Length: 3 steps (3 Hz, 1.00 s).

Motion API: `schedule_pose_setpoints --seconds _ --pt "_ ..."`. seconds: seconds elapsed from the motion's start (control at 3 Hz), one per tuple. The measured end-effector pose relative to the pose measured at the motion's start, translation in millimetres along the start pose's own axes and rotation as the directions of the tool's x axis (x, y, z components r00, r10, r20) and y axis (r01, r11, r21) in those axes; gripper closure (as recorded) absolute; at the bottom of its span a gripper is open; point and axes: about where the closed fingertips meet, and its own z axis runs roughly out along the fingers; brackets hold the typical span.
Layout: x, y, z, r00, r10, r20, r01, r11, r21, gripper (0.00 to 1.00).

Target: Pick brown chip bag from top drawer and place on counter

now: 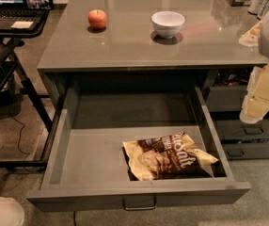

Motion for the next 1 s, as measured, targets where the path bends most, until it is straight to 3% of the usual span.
schedule_pose_setpoints --seconds 0.33,0.67,1.0 --pt "0 0 0 1.000 0.000 0.000 0.000 1.0000 0.000 0.00" --pt "2 3 31 0.999 -0.015 0.035 0.015 0.9999 -0.002 0.00" --pt "9 22 110 0.992 -0.046 0.120 0.053 0.9971 -0.055 0.00"
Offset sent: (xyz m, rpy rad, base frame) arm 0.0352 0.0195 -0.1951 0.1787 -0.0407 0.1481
